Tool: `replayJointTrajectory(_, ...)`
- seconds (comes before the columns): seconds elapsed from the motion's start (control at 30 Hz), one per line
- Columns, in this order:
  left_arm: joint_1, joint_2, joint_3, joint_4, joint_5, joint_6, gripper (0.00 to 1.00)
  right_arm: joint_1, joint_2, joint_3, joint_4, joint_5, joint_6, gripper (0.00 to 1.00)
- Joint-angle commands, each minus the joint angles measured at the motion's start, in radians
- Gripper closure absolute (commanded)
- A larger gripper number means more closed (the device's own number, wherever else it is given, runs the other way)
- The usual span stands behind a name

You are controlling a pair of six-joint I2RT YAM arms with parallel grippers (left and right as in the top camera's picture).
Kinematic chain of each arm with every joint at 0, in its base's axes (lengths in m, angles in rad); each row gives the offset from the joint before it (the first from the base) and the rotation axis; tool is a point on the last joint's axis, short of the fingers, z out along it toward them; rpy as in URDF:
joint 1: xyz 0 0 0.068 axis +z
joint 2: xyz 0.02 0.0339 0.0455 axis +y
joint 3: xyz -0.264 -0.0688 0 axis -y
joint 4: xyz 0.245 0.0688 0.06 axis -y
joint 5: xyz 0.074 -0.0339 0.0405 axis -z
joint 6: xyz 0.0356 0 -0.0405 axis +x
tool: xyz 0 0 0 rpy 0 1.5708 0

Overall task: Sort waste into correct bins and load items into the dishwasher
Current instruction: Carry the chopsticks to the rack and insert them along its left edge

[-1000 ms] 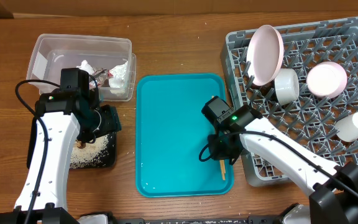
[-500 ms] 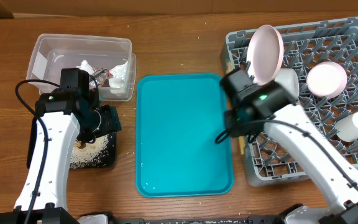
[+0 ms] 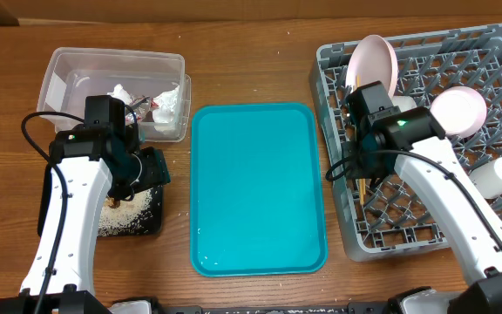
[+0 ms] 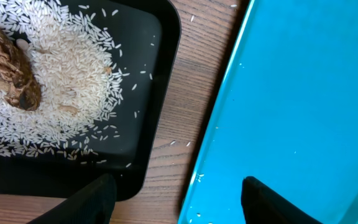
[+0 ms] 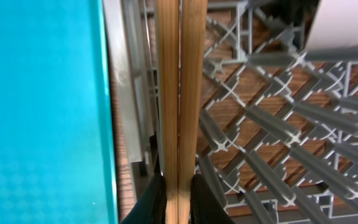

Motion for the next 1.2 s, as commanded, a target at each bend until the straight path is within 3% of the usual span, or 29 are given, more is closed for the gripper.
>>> replayJointTrajectory(0.0,-0.005,-0.007,0.012,0.001,-0.006,0.012,0.33,0.000,0.028,-0.040,0.022,-0.004,-0.012,0.92)
replayJointTrajectory(0.07,-0.005,-0.007,0.012,0.001,-0.006,0.012,0.33,0.000,0.036,-0.051,0.030,-0.004,-0.012,0.91)
replayJointTrajectory(0.17,-0.005,-0.007,0.012,0.000,-0.006,0.012,0.34,0.000,0.037,-0.057,0.031,-0.004,-0.028,0.78)
replayJointTrajectory(0.37,-0.005,-0.007,0.012,0.000,-0.006,0.012,0.34,0.000,0.037,-0.047,0.006,-0.003,-0.025,0.77)
replayJointTrajectory(0.63,-0.008,-0.010,0.029,0.000,-0.002,0.021,0.33,-0.046,-0.044,0.135,-0.011,0.021,0.087,0.72)
replayJointTrajectory(0.8,-0.050,-0.017,0.071,0.011,0.001,0.061,0.30,-0.172,-0.087,0.231,0.059,-0.129,0.083,0.42)
replayJointTrajectory(0.93,-0.110,-0.017,0.092,0.032,0.001,0.098,0.25,-0.280,-0.082,0.241,0.080,-0.275,-0.008,0.39)
replayJointTrajectory(1.03,-0.144,-0.017,0.092,0.008,0.001,0.107,0.21,-0.342,-0.079,0.241,0.019,-0.293,-0.035,0.30)
replayJointTrajectory(1.17,-0.159,-0.017,0.092,-0.063,-0.011,0.106,0.12,-0.395,-0.079,0.240,-0.063,-0.293,-0.037,0.27)
